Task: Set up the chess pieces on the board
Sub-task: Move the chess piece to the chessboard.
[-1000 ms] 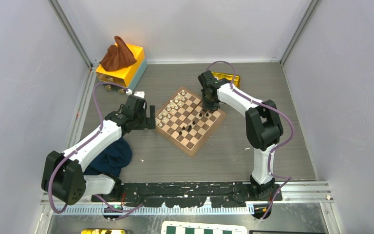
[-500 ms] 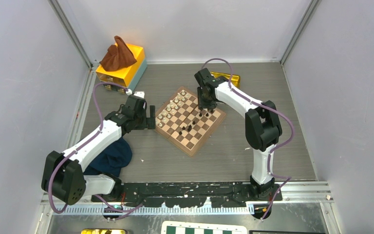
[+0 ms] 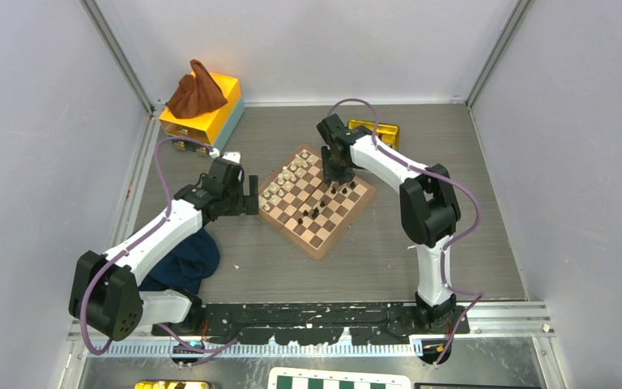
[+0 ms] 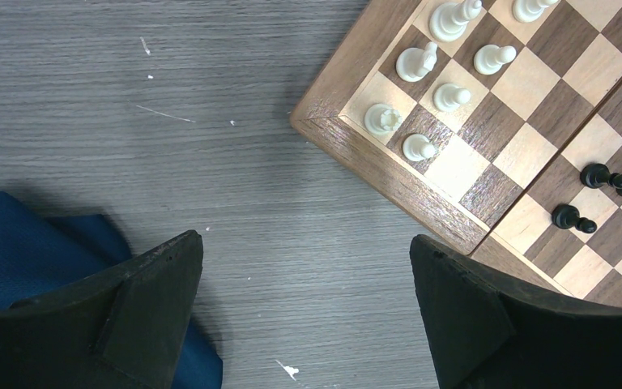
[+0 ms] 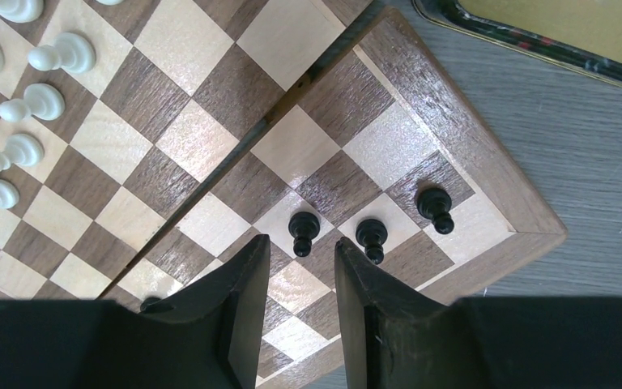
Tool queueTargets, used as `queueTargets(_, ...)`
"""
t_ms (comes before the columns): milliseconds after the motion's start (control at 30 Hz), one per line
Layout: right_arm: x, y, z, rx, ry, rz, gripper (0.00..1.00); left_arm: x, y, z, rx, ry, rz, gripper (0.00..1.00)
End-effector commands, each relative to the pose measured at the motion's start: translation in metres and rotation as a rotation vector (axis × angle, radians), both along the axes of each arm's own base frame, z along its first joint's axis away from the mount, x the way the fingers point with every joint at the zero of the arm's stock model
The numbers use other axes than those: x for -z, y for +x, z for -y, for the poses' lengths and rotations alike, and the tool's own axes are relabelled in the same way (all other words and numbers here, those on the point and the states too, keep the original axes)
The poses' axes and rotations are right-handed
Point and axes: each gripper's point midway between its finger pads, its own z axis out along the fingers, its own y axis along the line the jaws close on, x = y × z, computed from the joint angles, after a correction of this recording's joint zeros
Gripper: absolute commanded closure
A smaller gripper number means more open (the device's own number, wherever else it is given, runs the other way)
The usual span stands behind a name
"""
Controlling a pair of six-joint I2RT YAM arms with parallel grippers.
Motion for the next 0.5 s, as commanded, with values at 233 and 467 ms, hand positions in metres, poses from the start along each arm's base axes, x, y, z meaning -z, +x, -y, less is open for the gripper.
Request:
queueTargets(233, -0.004, 0.004, -0.01, -0.028, 0.021, 0.001, 0.59, -0.007, 0.01, 0.003, -0.008, -0.02, 0.045, 0.0)
queueTargets(467, 0.005, 0.002, -0.01, -0.028, 0.022, -0.017, 0.62, -0.005, 0.009, 0.002, -0.01, -0.017, 0.039, 0.0)
